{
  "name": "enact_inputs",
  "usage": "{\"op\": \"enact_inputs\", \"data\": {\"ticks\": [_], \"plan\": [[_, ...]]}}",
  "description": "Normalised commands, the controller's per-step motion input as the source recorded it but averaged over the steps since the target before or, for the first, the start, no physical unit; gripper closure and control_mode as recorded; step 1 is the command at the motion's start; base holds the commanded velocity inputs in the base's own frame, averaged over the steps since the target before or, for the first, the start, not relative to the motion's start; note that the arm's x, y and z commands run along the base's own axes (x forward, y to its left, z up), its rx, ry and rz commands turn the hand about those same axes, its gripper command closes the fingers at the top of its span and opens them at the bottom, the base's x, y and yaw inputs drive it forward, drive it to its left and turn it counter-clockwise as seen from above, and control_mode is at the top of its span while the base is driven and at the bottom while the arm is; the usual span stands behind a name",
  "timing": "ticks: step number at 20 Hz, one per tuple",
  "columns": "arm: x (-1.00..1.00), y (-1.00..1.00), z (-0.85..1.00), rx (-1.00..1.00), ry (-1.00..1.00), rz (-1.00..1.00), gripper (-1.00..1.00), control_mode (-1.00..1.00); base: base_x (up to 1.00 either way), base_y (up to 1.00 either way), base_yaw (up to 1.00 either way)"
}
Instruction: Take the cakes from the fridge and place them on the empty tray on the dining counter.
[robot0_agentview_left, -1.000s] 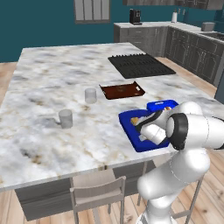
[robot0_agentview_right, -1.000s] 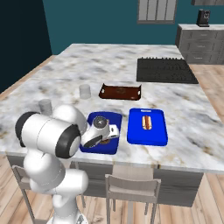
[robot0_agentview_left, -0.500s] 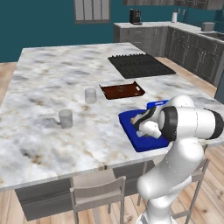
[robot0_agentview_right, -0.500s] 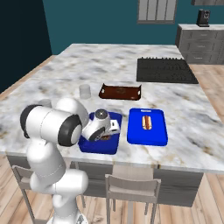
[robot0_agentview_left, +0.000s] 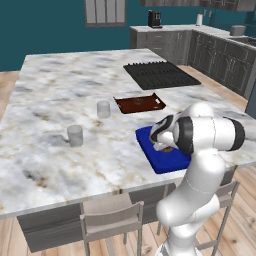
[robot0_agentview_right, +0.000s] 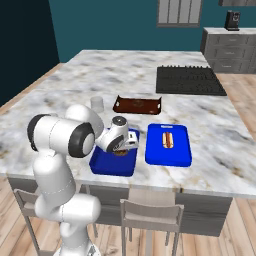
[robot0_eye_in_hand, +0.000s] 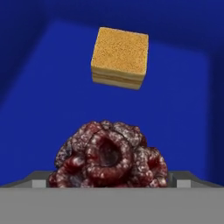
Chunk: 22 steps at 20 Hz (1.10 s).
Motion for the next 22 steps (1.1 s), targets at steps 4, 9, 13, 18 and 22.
{"op": "enact_inputs", "data": {"ticks": [4,9,13,18,22], "plan": [[0.0,0.0,-0.04,0.05,0.0,0.0,-1.0,-1.0,0.0,0.0,0.0],[0.0,0.0,-0.04,0.04,0.0,0.0,-1.0,-1.0,0.0,0.0,0.0],[-0.02,0.0,-0.04,0.0,0.0,0.0,-1.0,-1.0,0.0,0.0,0.0],[-0.15,0.0,-0.06,0.0,0.0,0.04,-1.0,-1.0,0.0,0.0,0.0],[-0.55,0.0,-0.33,0.0,-0.05,0.1,-1.0,-1.0,0.0,0.0,0.0]]}}
